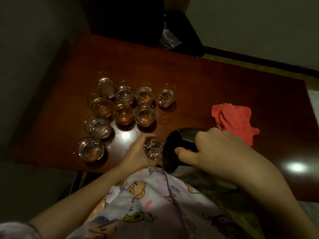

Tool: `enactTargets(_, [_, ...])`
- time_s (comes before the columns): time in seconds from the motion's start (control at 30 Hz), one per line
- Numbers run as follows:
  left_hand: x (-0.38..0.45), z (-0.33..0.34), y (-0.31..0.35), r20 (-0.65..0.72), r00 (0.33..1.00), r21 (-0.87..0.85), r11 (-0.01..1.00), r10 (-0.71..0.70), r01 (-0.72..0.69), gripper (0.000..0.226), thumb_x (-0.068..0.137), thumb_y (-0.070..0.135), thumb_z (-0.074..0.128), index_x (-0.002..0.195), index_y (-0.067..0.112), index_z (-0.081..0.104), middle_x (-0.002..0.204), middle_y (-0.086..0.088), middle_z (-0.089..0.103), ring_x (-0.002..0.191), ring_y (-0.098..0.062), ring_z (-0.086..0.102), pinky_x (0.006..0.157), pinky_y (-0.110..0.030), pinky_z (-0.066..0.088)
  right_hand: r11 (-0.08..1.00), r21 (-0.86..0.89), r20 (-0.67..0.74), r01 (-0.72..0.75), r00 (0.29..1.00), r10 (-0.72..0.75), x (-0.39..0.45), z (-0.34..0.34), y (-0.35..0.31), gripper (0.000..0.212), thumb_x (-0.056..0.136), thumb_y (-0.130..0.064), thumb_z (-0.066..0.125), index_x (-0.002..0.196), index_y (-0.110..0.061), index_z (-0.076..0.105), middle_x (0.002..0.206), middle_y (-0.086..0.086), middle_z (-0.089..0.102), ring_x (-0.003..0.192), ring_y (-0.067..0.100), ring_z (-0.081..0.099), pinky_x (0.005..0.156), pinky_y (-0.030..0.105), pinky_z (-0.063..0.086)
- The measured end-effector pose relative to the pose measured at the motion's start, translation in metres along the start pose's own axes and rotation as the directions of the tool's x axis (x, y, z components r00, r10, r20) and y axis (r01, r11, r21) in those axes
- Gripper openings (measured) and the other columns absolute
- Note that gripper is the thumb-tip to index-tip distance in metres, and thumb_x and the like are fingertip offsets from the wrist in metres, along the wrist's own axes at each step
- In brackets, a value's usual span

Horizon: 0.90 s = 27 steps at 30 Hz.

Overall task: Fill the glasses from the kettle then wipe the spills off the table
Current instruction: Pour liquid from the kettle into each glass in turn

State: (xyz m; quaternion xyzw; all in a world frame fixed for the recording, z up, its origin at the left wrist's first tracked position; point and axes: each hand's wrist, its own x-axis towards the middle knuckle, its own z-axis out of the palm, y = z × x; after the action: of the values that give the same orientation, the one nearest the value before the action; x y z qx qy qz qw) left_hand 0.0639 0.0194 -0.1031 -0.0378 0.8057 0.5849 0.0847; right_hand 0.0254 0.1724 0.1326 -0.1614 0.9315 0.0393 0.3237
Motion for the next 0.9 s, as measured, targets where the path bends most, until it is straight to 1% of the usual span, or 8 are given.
enactTargets(0.1, [0.0005,0.0005,-0.0014,-0.012,1.0,0.0,1.0,-0.005,0.005,0.074,0.041,0.047,0.079,0.106,0.044,0.045,0.11,0.005,0.06,0.102,-0.006,0.059,0.084,-0.019,0.048,1.0,0.002,-0.006,0.006,1.0,-0.006,0.0008,0.0011,0.0008,0.054,0.086,-0.061,0.042,0.057,-0.017,0.032,0.061,0.002,0.034,0.051,0.016,0.029,0.047,0.03,0.017])
enactTargets(0.3, [-0.0009,-0.0008,-0.0028,-0.024,1.0,-0.023,1.0,-0.019,0.018,0.074,0.04,0.044,0.08,0.106,0.042,0.047,0.107,0.009,0.061,0.1,-0.003,0.06,0.084,-0.021,0.049,1.0,0.0,-0.008,0.02,1.0,-0.02,-0.0001,0.0003,-0.0003,0.054,0.087,-0.06,0.041,0.056,-0.018,0.03,0.06,0.002,0.032,0.05,0.017,0.027,0.047,0.03,0.017])
enactTargets(0.47, [-0.0021,-0.0015,-0.0012,-0.017,1.0,-0.02,1.0,-0.02,0.02,0.076,0.04,0.043,0.08,0.108,0.039,0.047,0.109,0.008,0.06,0.101,-0.005,0.059,0.085,-0.026,0.051,1.0,-0.003,-0.026,0.017,1.0,-0.017,-0.0018,0.0011,-0.0011,0.053,0.087,-0.06,0.04,0.056,-0.018,0.03,0.061,0.002,0.033,0.051,0.016,0.027,0.047,0.03,0.017])
enactTargets(0.6, [-0.0038,-0.0019,0.0006,-0.023,0.999,-0.04,0.999,-0.028,0.027,0.074,0.042,0.041,0.082,0.109,0.038,0.049,0.107,0.01,0.062,0.099,-0.001,0.06,0.084,-0.023,0.051,1.0,0.011,-0.026,0.018,1.0,-0.017,-0.0033,-0.0001,-0.0015,0.053,0.089,-0.059,0.04,0.057,-0.018,0.031,0.061,0.001,0.035,0.051,0.015,0.029,0.047,0.031,0.015])
enactTargets(0.8, [-0.0034,-0.0019,0.0027,-0.015,0.999,-0.017,0.999,-0.033,0.033,0.081,0.04,0.044,0.08,0.114,0.025,0.051,0.108,0.008,0.061,0.1,-0.001,0.059,0.083,-0.018,0.05,1.0,0.013,-0.038,0.009,0.999,-0.008,-0.0044,0.001,-0.0005,0.053,0.089,-0.059,0.038,0.057,-0.017,0.032,0.061,0.001,0.035,0.051,0.015,0.029,0.047,0.03,0.017])
enactTargets(0.9, [-0.0033,-0.0012,0.0026,-0.008,1.0,-0.007,1.0,-0.028,0.028,0.078,0.043,0.037,0.085,0.112,0.026,0.051,0.107,0.009,0.061,0.098,0.002,0.059,0.08,-0.015,0.049,1.0,0.02,-0.04,0.015,0.999,-0.014,-0.0042,0.0016,0.0005,0.053,0.089,-0.058,0.038,0.056,-0.017,0.033,0.059,0.001,0.035,0.051,0.015,0.03,0.047,0.031,0.017])
